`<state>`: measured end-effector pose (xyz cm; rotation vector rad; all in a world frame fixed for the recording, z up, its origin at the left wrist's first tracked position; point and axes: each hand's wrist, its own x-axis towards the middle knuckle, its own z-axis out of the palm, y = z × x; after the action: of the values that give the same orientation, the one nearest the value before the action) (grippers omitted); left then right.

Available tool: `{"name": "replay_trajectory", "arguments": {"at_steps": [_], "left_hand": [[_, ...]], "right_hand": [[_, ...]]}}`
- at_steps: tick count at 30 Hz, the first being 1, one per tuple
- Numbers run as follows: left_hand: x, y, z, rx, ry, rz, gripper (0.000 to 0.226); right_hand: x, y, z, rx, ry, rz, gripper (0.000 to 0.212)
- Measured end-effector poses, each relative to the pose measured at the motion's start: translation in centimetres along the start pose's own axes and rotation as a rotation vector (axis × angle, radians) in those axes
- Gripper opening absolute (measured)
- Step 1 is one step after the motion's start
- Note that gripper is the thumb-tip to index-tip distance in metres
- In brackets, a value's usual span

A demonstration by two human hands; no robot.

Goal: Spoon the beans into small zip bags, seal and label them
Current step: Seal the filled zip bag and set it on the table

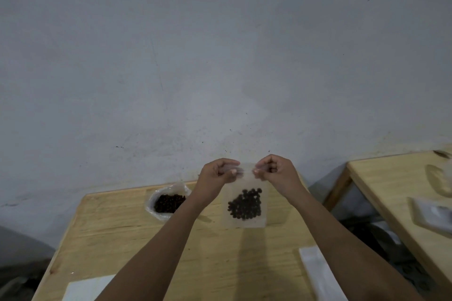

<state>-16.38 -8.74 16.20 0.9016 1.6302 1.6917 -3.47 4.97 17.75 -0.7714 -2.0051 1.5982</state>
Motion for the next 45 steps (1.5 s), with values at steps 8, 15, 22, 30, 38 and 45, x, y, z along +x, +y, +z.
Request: {"name": "replay_trajectory", "arguments": {"at_steps": [8, 15, 22, 30, 38, 45], "left_hand": [[-0.6, -0.3, 0.9, -0.129, 0.019, -0.018, 0.023], [-1.5, -1.6, 2.5, -0.11, 0.076, 0.013, 0.024], [-2.2, -4.3, 3.1, -0.088, 0.175, -0.061, 0.02], [-4.6, -8.8, 3.1, -0.024, 0.279, -0.192, 0.02], [-8.1, -14.7, 2.4, 0.236, 0.315, -0.406, 0.036], [-8.5, -16.0, 2.5, 0.32, 0.271, -0.431, 0.038]], "right_hand": [[-1.5, 1.1, -0.9, 0.224, 0.045, 0.05, 0.01], [-2.3, 2.3, -1.6, 0.316, 0.116, 0.094, 0.01], [-3.3, 4.3, -0.8, 0.337, 0.06, 0.168, 0.016], [-4.7, 8.8, 1.5, 0.194, 0.126, 0.277, 0.023], [-6.9, 14.6, 3.5, -0.082, 0.159, 0.365, 0.023], [-7.5, 16.8, 4.4, -0.204, 0.053, 0.351, 0.023]]}}
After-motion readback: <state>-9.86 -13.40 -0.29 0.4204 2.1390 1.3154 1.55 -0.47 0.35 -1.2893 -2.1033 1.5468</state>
